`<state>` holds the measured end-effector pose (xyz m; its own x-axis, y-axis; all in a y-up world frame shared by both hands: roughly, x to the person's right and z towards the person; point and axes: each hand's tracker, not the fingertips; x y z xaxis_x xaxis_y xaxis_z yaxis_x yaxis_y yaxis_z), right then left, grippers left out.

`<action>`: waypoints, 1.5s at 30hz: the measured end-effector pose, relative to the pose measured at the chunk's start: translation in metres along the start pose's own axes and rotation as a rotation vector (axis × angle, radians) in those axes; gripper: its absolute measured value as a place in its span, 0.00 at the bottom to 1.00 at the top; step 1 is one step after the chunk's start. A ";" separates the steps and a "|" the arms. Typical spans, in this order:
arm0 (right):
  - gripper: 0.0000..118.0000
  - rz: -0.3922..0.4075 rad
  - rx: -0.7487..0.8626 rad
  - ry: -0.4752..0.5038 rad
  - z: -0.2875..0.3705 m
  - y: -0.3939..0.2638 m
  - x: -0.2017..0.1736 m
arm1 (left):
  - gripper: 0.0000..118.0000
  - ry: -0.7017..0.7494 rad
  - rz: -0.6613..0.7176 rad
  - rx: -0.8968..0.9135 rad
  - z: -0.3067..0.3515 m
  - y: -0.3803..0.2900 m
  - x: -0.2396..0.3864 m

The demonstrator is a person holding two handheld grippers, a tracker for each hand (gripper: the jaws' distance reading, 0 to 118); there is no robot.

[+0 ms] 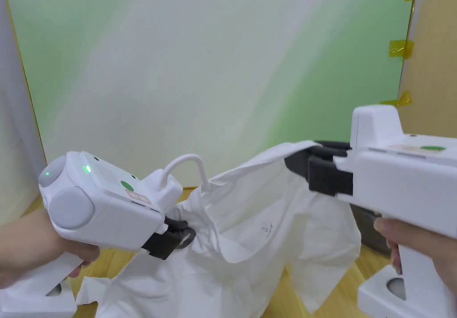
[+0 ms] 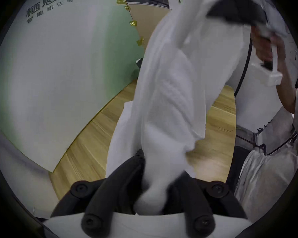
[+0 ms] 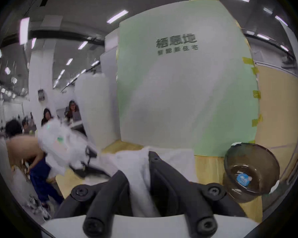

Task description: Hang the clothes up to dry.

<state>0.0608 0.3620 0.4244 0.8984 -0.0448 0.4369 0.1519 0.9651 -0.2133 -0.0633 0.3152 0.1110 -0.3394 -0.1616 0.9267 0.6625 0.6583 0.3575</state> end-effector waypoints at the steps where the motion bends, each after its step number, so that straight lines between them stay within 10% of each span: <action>1: 0.02 0.040 -0.018 0.017 0.000 -0.008 -0.003 | 0.06 -0.001 0.004 0.001 0.002 0.000 -0.001; 11: 0.01 0.399 -0.402 0.217 -0.068 -0.121 -0.055 | 0.06 -0.046 0.041 0.045 0.005 -0.010 0.014; 15: 0.01 0.296 -0.411 0.339 -0.086 -0.133 -0.062 | 0.06 -0.046 0.011 -0.003 -0.004 -0.021 0.024; 20: 0.02 0.355 -0.402 0.356 -0.088 -0.138 -0.069 | 0.06 -0.057 0.026 0.000 -0.002 -0.029 0.025; 21: 0.13 0.352 -0.380 0.375 -0.086 -0.137 -0.066 | 0.06 -0.072 0.026 -0.003 0.000 -0.029 0.025; 24: 0.87 0.370 -0.331 0.400 -0.069 -0.121 -0.050 | 0.06 -0.093 0.048 0.055 0.012 -0.030 0.020; 32: 1.00 0.375 0.135 0.452 0.018 -0.024 0.045 | 0.06 -0.098 -0.024 0.170 0.049 -0.044 0.017; 35: 1.00 0.580 -0.012 0.543 -0.001 0.007 0.059 | 0.06 -0.157 -0.073 0.171 0.058 -0.042 0.019; 45: 0.98 0.679 -0.490 0.907 -0.118 0.000 -0.006 | 0.06 -0.237 -0.128 0.188 0.068 -0.042 0.029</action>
<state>0.1042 0.3322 0.3188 0.7868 0.0762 -0.6125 -0.4939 0.6730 -0.5506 -0.1460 0.3331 0.1152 -0.5722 -0.0909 0.8151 0.4767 0.7718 0.4208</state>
